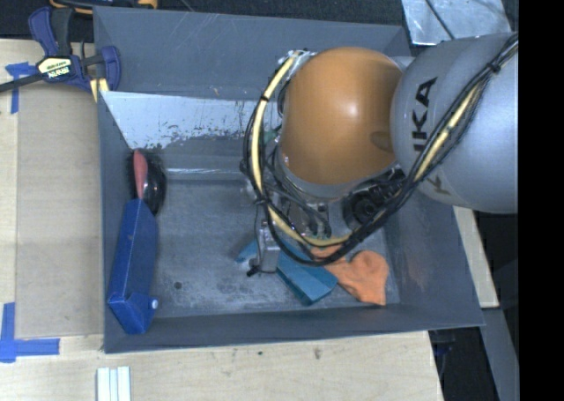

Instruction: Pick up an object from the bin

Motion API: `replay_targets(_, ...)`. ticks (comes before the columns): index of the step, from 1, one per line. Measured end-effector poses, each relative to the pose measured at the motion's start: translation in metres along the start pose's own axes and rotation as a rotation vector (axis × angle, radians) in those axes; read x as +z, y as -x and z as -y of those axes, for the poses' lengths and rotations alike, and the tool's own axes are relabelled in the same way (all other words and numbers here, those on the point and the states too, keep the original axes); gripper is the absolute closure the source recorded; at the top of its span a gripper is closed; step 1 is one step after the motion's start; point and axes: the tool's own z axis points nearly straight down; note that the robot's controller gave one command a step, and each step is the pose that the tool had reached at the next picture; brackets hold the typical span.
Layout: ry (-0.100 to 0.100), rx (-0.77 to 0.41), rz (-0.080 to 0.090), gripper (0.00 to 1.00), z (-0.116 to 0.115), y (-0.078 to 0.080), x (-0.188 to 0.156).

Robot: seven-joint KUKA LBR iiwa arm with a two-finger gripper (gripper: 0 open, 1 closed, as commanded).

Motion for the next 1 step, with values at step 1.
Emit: replay_targets(1, 0.002, 0.003, 0.009, 0.0, 0.0007, 0.0015, -0.0047)
